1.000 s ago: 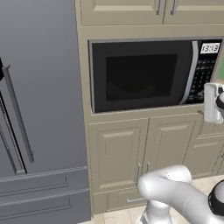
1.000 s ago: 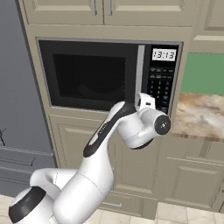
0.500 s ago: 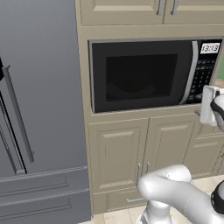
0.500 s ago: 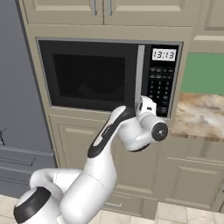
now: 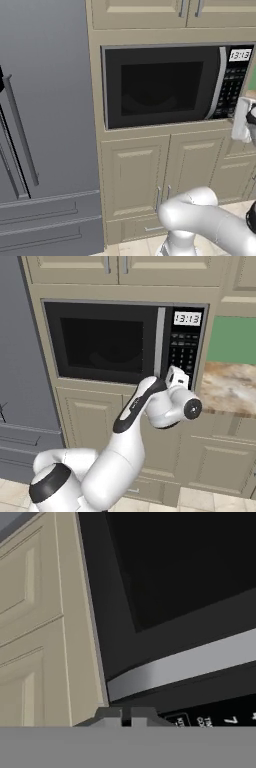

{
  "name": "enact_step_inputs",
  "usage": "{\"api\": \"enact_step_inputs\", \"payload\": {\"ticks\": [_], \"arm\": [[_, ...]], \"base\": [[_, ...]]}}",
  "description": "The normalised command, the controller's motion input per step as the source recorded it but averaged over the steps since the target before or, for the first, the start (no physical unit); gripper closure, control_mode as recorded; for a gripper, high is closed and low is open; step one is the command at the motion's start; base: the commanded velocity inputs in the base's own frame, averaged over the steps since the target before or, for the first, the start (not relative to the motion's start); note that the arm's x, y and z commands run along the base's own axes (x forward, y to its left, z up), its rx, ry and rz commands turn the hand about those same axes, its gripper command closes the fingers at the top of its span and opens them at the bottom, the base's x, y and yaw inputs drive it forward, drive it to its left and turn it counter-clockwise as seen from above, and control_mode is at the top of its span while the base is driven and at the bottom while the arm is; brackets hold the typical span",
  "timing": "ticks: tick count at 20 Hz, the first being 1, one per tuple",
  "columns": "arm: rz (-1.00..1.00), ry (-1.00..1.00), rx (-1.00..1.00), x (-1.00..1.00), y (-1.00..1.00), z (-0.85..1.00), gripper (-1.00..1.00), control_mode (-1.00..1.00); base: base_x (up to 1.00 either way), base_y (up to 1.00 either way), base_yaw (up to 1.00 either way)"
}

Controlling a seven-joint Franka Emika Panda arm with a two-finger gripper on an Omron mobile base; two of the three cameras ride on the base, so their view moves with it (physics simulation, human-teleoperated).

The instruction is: Pick the eggplant from the sink and place it in the bowl. Then pick the bowl and place it in the microwave. Then close the microwave door and press the start button.

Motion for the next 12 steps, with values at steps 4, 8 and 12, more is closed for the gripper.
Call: {"api": "enact_step_inputs", "payload": {"ticks": [4,8,12], "arm": [[-0.11,0.00,0.01,0.45,-0.02,0.00,1.00,-1.00],[-0.14,0.00,0.01,0.42,0.00,-0.01,1.00,-1.00],[-0.12,0.00,0.02,0.33,0.00,-0.09,1.00,-1.00]], "base": [[0.00,0.00,0.00],[0.00,0.00,0.00],[0.00,0.00,0.00]]}}
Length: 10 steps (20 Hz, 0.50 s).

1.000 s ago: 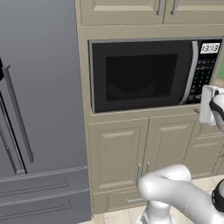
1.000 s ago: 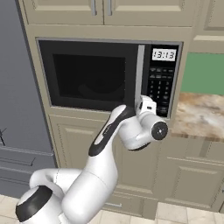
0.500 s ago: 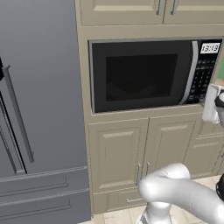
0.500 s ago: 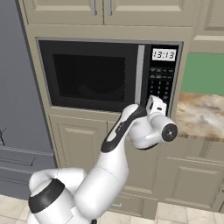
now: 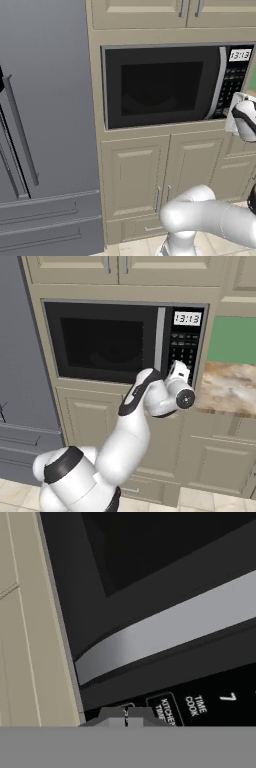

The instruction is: Pick the eggplant from the sink and place it in the bowl. Then pick the bowl and place it in the microwave. Then close the microwave door and press the start button.

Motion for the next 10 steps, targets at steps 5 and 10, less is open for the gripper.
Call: {"api": "enact_step_inputs", "payload": {"ticks": [5,10], "arm": [[-0.08,0.00,0.04,0.17,-0.09,-0.14,1.00,-1.00],[-0.05,0.00,0.05,0.10,-0.16,-0.07,1.00,-1.00]], "base": [[0.00,0.00,0.00],[0.00,0.00,0.00]]}}
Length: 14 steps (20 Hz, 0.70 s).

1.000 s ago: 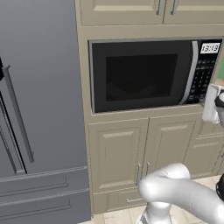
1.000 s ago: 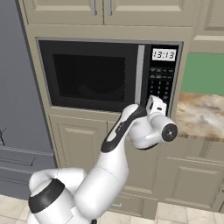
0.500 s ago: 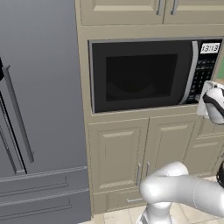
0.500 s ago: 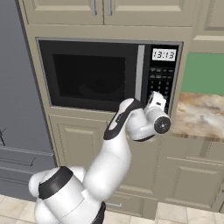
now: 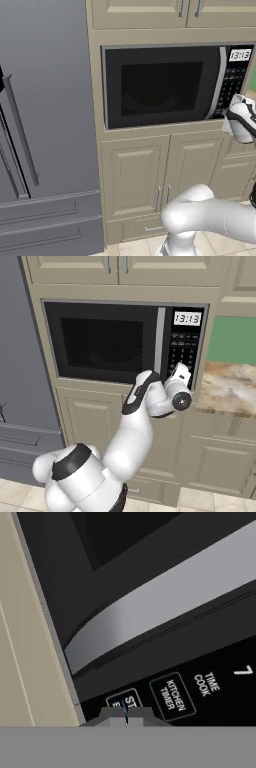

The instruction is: Pick the eggplant from the sink and place it in the bowl. Then pick the bowl and place it in the microwave. Then close the microwave door and press the start button.

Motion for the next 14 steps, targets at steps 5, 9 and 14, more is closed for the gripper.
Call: {"api": "enact_step_inputs", "payload": {"ticks": [5,9,14], "arm": [[-0.02,0.00,0.02,0.22,-0.03,-0.08,1.00,-1.00],[0.00,0.00,0.00,0.26,0.00,-0.18,1.00,-1.00],[0.00,0.00,0.04,0.09,0.00,-0.23,1.00,-1.00]], "base": [[0.00,0.00,0.00],[0.00,0.00,0.00],[0.00,0.00,0.00]]}}
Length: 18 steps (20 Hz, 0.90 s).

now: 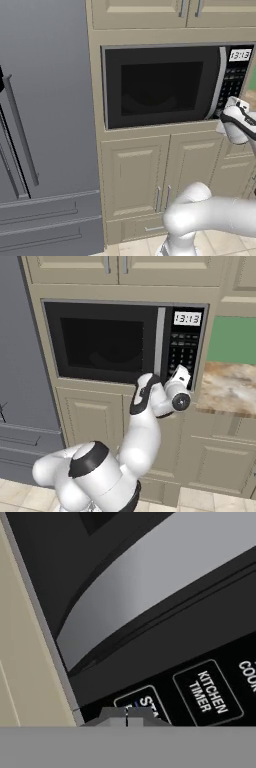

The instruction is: Pick the eggplant from the sink and place it in the bowl. Then pick the bowl and place it in the microwave. Then close the microwave door and press the start button.

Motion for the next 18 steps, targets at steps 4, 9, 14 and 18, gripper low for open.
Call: {"api": "enact_step_inputs", "payload": {"ticks": [4,9,14,18], "arm": [[0.00,0.00,0.02,0.20,0.00,-0.17,1.00,-1.00],[0.00,-0.01,0.01,0.17,0.00,-0.01,1.00,-1.00],[0.00,-0.04,0.01,0.01,-0.06,0.05,1.00,-1.00],[0.00,-0.06,0.01,-0.01,-0.10,0.22,1.00,-1.00]], "base": [[0.00,0.00,0.00],[0.00,0.00,0.00],[0.00,0.00,0.00],[0.00,0.00,0.00]]}}
